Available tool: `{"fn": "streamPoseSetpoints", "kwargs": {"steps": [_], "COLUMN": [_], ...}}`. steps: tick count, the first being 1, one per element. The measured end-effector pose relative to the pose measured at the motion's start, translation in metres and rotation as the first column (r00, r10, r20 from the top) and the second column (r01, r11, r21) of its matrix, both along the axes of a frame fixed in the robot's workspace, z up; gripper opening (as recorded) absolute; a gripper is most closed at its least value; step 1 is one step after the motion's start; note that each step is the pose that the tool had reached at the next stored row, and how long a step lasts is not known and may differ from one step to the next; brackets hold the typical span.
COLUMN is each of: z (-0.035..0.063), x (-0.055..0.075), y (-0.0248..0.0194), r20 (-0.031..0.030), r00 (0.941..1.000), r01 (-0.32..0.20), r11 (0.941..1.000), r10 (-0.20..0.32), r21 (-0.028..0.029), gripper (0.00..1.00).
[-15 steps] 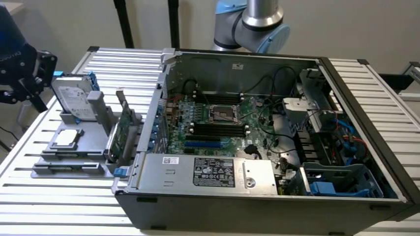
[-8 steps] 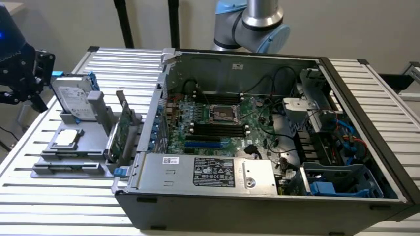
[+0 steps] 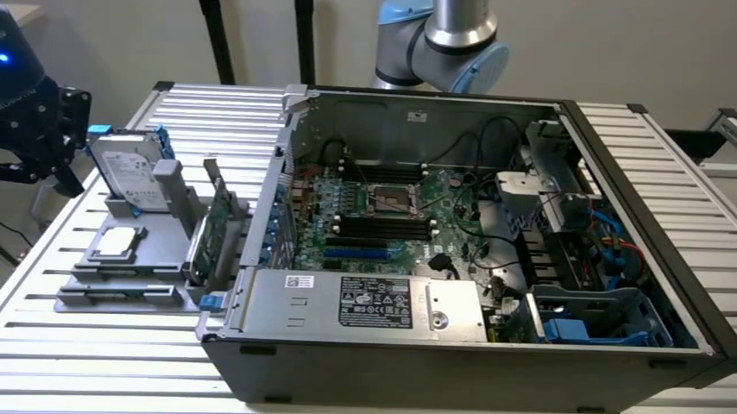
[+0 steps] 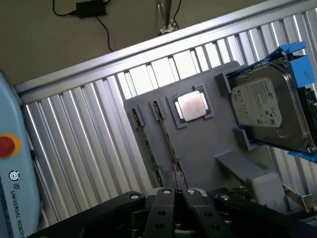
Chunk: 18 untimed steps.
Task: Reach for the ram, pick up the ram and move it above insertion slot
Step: 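Pick up the ram and move it above insertion slot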
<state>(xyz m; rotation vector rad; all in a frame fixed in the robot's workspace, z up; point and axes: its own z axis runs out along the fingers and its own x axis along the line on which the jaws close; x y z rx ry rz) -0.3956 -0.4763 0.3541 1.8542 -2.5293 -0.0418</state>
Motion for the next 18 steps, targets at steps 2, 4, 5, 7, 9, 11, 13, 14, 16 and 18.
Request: {"fn": "streamPoseSetpoints", "kwargs": {"steps": [2, 4, 5, 7, 9, 11, 13, 14, 16, 18], "z": [0.0, 0.0, 0.0, 0.0, 0.0, 0.0, 0.0, 0.0, 0.0, 0.0], "x": [0.0, 0.0, 0.0, 0.0, 0.0, 0.0, 0.0, 0.0, 0.0, 0.0], "y": [0.0, 0.0, 0.0, 0.0, 0.0, 0.0, 0.0, 0.0, 0.0, 0.0], "r20": [0.0009, 0.0017, 0.0022, 0.0032, 0.0039, 0.0047, 0.0057, 0.0061, 0.007, 0.0077], "r00": [0.9993, 0.9974, 0.9959, 0.9918, 0.9866, 0.9802, 0.972, 0.9676, 0.9579, 0.947], "r01": [-0.036, -0.072, -0.09, -0.128, -0.163, -0.198, -0.235, -0.252, -0.287, -0.321], "r11": [0.9993, 0.9974, 0.9959, 0.9918, 0.9866, 0.9802, 0.972, 0.9677, 0.958, 0.947], "r10": [0.036, 0.072, 0.09, 0.128, 0.163, 0.198, 0.235, 0.252, 0.287, 0.321], "r21": [0.0, -0.0001, -0.0001, -0.0002, -0.0003, -0.0005, -0.0007, -0.0008, -0.001, -0.0013], "gripper": [0.11, 0.11, 0.11, 0.11, 0.11, 0.11, 0.11, 0.11, 0.11, 0.11]}}
